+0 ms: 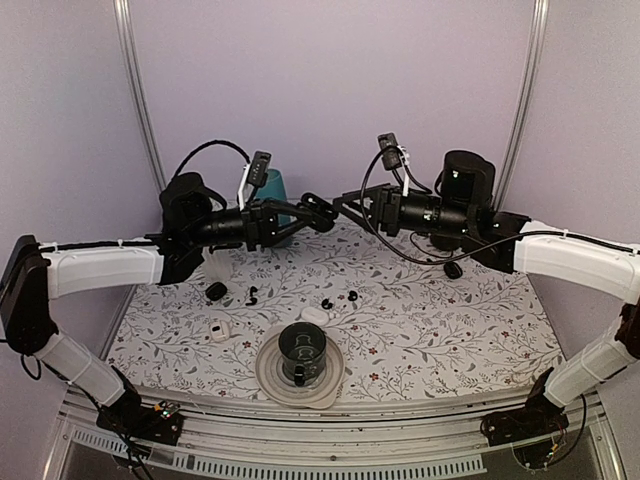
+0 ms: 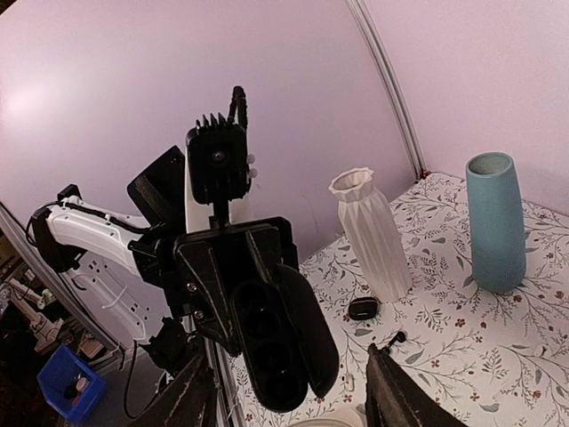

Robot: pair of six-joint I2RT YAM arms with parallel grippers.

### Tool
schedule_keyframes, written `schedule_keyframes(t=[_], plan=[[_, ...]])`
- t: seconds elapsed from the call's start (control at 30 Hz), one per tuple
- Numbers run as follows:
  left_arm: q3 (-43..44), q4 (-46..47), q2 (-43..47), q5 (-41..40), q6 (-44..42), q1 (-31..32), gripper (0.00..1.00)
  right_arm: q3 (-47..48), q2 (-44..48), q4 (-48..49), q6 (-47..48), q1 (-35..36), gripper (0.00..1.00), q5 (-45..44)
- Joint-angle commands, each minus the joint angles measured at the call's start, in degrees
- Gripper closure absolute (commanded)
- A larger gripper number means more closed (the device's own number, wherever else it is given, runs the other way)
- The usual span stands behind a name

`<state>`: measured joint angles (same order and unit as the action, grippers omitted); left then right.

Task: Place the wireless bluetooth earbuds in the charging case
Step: Open the charging case, then adjust the left earbud at the center of the board.

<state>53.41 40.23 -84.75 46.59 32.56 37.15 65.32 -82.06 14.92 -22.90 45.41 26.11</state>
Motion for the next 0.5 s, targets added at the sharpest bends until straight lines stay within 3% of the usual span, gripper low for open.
schedule_keyframes(t=[0.0, 0.3, 0.47], plan=[[-1.16, -1.34, 2.82, -3.55, -1.16, -1.22, 1.0, -0.25, 2.86, -1.78, 1.08, -0.29, 0.43, -4.84], [-3.92, -2.05, 5.44, -8.08, -1.06, -2.77, 1.0, -1.73, 2.24, -11.33, 2.23, -0.36, 0.42, -21.41], [-4.53, -3.21, 6.89, -9.6, -1.81, -3.13, 1.0, -0.96, -1.4, -16.9, 2.31, -0.4, 0.44, -25.2]])
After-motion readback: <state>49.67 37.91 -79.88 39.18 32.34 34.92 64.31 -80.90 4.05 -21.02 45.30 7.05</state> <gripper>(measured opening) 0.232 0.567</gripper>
